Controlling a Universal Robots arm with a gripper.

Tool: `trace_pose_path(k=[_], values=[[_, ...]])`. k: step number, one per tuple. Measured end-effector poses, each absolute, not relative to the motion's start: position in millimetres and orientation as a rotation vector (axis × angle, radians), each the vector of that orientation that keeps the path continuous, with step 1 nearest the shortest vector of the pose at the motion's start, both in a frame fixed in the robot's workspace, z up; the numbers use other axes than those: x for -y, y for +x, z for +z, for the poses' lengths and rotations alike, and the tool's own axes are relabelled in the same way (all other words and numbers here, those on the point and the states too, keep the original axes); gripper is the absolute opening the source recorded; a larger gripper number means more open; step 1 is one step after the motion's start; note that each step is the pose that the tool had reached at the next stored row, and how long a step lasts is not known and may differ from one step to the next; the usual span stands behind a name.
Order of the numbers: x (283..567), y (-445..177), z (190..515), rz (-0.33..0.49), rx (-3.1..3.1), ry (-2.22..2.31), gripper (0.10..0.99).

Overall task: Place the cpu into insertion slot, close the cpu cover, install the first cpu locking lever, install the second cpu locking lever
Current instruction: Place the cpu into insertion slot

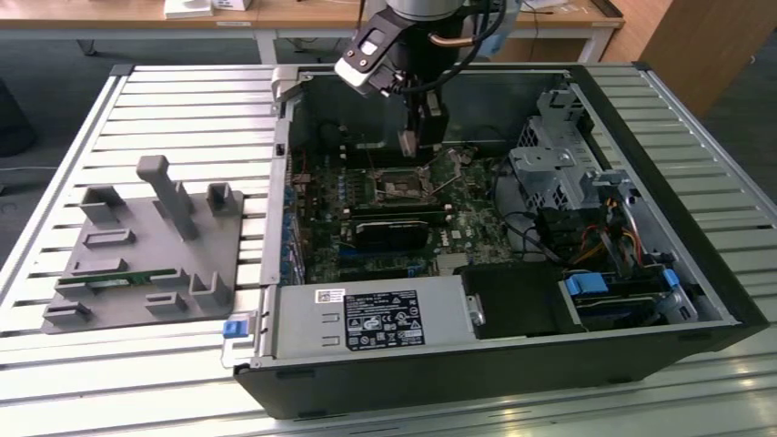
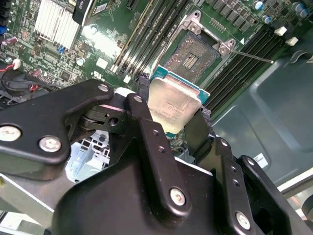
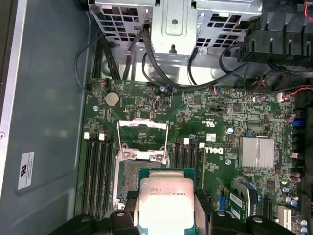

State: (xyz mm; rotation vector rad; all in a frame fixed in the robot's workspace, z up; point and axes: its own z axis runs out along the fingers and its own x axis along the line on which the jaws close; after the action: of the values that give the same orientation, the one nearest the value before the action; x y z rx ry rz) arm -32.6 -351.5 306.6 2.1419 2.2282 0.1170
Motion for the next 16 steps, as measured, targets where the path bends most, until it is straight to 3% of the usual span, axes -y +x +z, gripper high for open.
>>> trace_pose_path(k=[16], values=[[351.5, -32.6, 295.5, 0.117, -2.228, 2.142, 0.537]])
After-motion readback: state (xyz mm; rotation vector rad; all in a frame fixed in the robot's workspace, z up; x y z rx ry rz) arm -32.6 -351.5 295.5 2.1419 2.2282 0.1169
